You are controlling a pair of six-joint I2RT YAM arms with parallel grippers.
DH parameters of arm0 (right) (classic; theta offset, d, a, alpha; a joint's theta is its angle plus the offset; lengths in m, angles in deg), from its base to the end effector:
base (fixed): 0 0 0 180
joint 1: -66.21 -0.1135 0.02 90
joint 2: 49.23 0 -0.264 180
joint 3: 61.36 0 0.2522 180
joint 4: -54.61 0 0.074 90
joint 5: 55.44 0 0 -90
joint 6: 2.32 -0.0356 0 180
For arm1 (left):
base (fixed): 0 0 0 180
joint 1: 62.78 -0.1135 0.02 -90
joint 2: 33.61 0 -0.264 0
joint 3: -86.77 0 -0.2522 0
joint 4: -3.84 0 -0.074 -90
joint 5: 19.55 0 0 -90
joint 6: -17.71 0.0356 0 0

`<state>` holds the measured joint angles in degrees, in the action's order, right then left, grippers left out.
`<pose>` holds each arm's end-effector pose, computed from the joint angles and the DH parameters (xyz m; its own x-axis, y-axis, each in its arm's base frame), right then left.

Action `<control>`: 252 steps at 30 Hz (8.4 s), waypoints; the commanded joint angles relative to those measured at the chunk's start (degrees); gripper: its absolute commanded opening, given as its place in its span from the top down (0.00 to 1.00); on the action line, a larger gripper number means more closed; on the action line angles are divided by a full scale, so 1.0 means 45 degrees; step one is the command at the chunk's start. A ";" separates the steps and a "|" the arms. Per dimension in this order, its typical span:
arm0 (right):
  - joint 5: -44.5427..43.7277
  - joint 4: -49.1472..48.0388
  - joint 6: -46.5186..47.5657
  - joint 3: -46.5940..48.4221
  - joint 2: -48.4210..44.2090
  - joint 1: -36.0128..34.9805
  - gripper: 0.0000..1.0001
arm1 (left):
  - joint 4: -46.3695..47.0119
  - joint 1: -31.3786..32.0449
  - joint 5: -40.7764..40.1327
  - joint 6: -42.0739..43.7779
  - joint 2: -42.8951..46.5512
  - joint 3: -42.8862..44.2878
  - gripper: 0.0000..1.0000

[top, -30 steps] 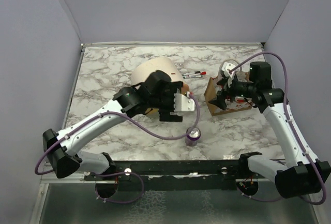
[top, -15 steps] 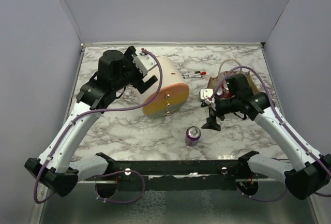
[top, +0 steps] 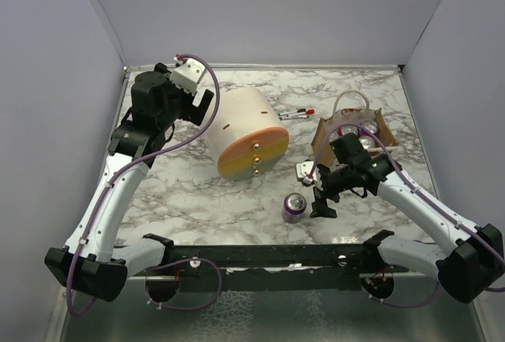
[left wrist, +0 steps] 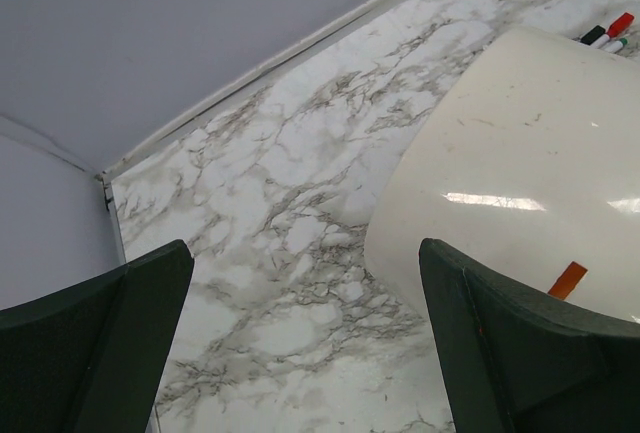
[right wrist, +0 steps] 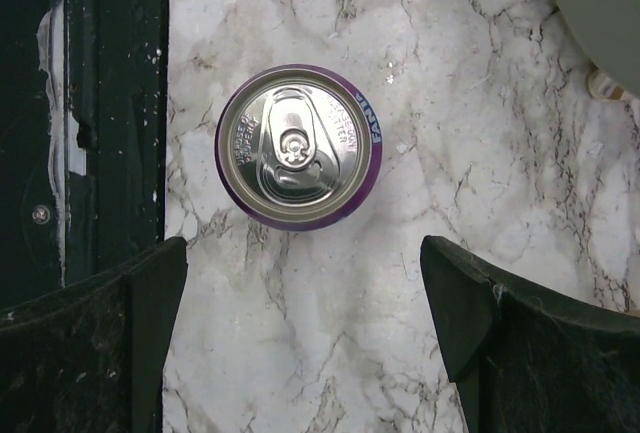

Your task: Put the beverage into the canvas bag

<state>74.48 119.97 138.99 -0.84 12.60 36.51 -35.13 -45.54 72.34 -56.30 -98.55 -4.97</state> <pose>0.1517 0.1128 0.2474 -0.0297 -0.7061 -0.7075 -0.9981 -0.0174 0.0592 0.2339 -0.0738 0.4229 -0.1577 0.3372 -0.9281 0.3849 0.8865 0.2567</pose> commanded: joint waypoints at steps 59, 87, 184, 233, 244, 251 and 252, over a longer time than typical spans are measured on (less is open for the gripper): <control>-0.5887 -0.3988 -0.6043 0.4786 -0.1101 0.2311 0.60 | 0.0409 -0.1174 0.1239 -0.0080 0.0803 -0.0734 0.01; -0.6047 -0.1844 -0.6123 0.4941 0.0807 0.3754 0.65 | 0.0141 -0.1184 0.1741 0.0164 0.1012 -0.0693 0.01; -0.4113 -0.0833 -0.6720 0.5637 0.2819 0.5036 0.75 | 0.0048 -0.1183 0.2833 0.0228 0.0965 -0.0853 0.01; -0.2690 -0.4883 -0.6736 0.6308 0.3977 0.5026 0.77 | -0.0079 -0.1180 0.3959 0.0908 0.0345 -0.0924 0.02; -0.2722 -0.5102 -0.6210 0.4874 0.4132 0.5017 0.77 | -0.0003 -0.1179 0.3994 0.0909 0.0623 -0.1234 0.01; -0.2698 -0.4443 -0.6263 0.5136 0.3781 0.5016 0.78 | -0.0051 -0.1174 0.4019 0.0916 0.0744 -0.1290 0.01; -0.2714 -0.4293 -0.6316 0.5351 0.3632 0.5019 0.78 | -0.0060 -0.1183 0.4021 0.0919 0.0771 -0.1293 0.02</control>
<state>60.91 99.00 110.03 22.24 30.83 59.42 -35.72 -50.46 89.02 -52.04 -96.48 -10.50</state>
